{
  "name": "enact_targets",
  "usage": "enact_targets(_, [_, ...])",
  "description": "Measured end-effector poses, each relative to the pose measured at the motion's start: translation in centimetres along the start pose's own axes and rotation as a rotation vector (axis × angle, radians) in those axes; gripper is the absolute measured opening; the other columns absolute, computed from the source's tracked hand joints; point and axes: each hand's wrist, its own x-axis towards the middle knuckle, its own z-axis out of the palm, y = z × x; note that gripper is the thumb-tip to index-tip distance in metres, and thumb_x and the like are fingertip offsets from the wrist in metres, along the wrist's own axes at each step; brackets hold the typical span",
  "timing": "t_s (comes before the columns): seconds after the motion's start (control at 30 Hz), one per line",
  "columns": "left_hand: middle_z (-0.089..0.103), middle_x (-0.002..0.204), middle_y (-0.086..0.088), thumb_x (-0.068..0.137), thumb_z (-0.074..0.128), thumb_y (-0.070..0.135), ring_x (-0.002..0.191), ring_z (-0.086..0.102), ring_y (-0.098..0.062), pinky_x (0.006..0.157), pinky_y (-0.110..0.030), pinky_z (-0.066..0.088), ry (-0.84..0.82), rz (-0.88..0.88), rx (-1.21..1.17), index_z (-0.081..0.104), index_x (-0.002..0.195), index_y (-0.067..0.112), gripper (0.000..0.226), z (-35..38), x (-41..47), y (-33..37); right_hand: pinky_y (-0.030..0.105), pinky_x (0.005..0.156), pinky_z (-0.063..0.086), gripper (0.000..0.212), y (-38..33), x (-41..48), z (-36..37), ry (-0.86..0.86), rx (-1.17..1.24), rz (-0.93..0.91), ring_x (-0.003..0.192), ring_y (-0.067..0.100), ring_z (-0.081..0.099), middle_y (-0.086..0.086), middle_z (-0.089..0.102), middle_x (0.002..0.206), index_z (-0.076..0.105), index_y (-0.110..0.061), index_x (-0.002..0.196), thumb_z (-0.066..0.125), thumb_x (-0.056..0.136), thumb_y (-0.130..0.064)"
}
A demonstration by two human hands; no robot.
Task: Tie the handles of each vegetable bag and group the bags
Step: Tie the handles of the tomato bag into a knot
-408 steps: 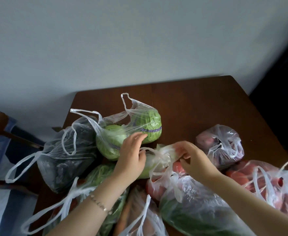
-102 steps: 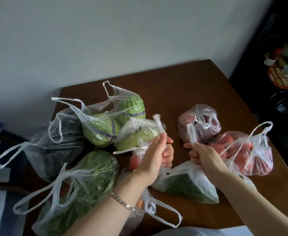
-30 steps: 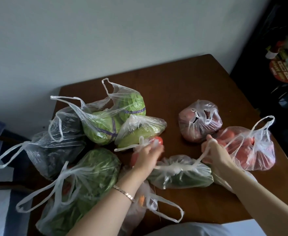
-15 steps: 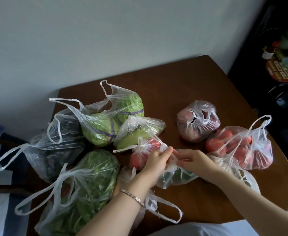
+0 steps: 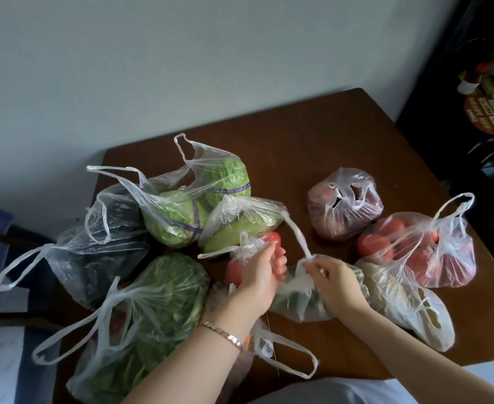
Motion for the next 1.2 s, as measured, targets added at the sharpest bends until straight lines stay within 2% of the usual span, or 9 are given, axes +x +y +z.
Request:
enact_targets(0.07, [0.035,0.040,0.006,0.098,0.035,0.022,0.035,0.028,-0.007,0.050,-0.023,0.021,-0.083,0.017,-0.015,0.041,0.059,0.014,0.041,0.8,-0.4,0.3,0.010,0.060,0.036,0.015,-1.1,0.3,-0.1,-0.014,0.039,-0.122,0.067,0.007,0.052,-0.010,0.060,0.072,0.069,-0.007,0.084,0.056,0.088,-0.012])
enact_targets(0.23, [0.034,0.049,0.006,0.100,0.028,0.028,0.042,0.027,-0.007,0.051,-0.021,0.020,-0.211,0.038,-0.132,0.036,0.062,0.017,0.040,1.5,-0.7,1.1,0.022,0.061,0.033,0.020,-0.9,0.8,0.0,-0.177,-0.098,-0.094,0.068,0.011,0.051,-0.007,0.058,0.075,0.070,-0.008,0.093,0.051,0.091,-0.010])
enact_targets(0.37, [0.039,0.051,0.003,0.100,0.027,0.029,0.041,0.033,-0.008,0.053,-0.020,0.022,-0.199,0.021,-0.248,0.036,0.061,0.017,0.041,2.3,-0.6,0.9,0.021,0.060,0.033,0.017,-0.9,0.4,0.3,-0.283,-0.128,-0.187,0.069,0.017,0.050,0.004,0.058,0.075,0.065,0.004,0.082,0.057,0.083,-0.011])
enact_targets(0.5, [0.047,0.059,-0.002,0.099,0.032,0.025,0.052,0.042,-0.012,0.060,-0.022,0.032,-0.138,-0.046,-0.338,0.040,0.065,0.014,0.037,3.2,-0.8,0.9,0.033,0.062,0.040,0.022,0.0,0.2,0.8,-0.255,-0.012,-0.071,0.064,0.020,0.049,0.013,0.062,0.073,0.067,0.003,0.077,0.063,0.082,-0.018])
enact_targets(0.57, [0.054,0.072,-0.006,0.098,0.038,0.023,0.069,0.052,-0.017,0.071,-0.027,0.042,-0.090,0.100,-0.037,0.048,0.075,0.013,0.028,2.8,-1.0,0.8,0.032,0.062,0.039,0.023,0.2,0.1,0.9,-0.212,0.138,0.026,0.065,0.020,0.052,0.018,0.064,0.074,0.068,0.002,0.077,0.063,0.083,-0.019])
enact_targets(0.7, [0.055,0.099,0.003,0.096,0.041,0.033,0.095,0.051,-0.008,0.084,-0.020,0.038,-0.227,0.430,1.071,0.050,0.113,0.014,0.028,0.1,-1.0,-0.4,0.017,0.059,0.040,0.022,0.0,0.0,0.4,-0.190,0.481,0.262,0.061,0.003,0.052,0.007,0.062,0.062,0.069,-0.006,0.066,0.060,0.085,-0.010])
enact_targets(0.77, [0.058,0.108,-0.001,0.096,0.042,0.031,0.099,0.052,-0.009,0.083,-0.014,0.036,-0.239,0.533,1.283,0.053,0.119,0.010,0.033,-1.0,-0.7,-1.1,0.018,0.061,0.042,0.021,-0.1,0.0,0.4,-0.173,0.563,0.302,0.063,0.007,0.053,0.003,0.060,0.063,0.068,-0.001,0.067,0.058,0.086,-0.005])
enact_targets(0.9, [0.064,0.107,-0.010,0.095,0.048,0.021,0.095,0.056,-0.012,0.074,-0.002,0.036,-0.216,0.618,1.248,0.065,0.112,0.006,0.029,-1.2,-0.6,-1.5,0.008,0.047,0.040,0.019,-0.3,-0.6,0.5,-0.132,0.628,0.341,0.043,-0.004,0.051,0.003,0.058,0.059,0.068,0.011,0.085,0.057,0.087,-0.004])
enact_targets(1.2, [0.072,0.098,-0.005,0.084,0.065,0.029,0.084,0.059,-0.011,0.080,-0.026,0.047,-0.173,0.432,1.168,0.072,0.099,0.011,0.024,-1.4,-0.6,-1.2,0.009,0.039,0.039,0.017,0.0,-0.4,-0.4,-0.017,0.619,0.385,0.035,-0.002,0.049,-0.008,0.057,0.039,0.069,-0.006,0.066,0.064,0.082,-0.005])
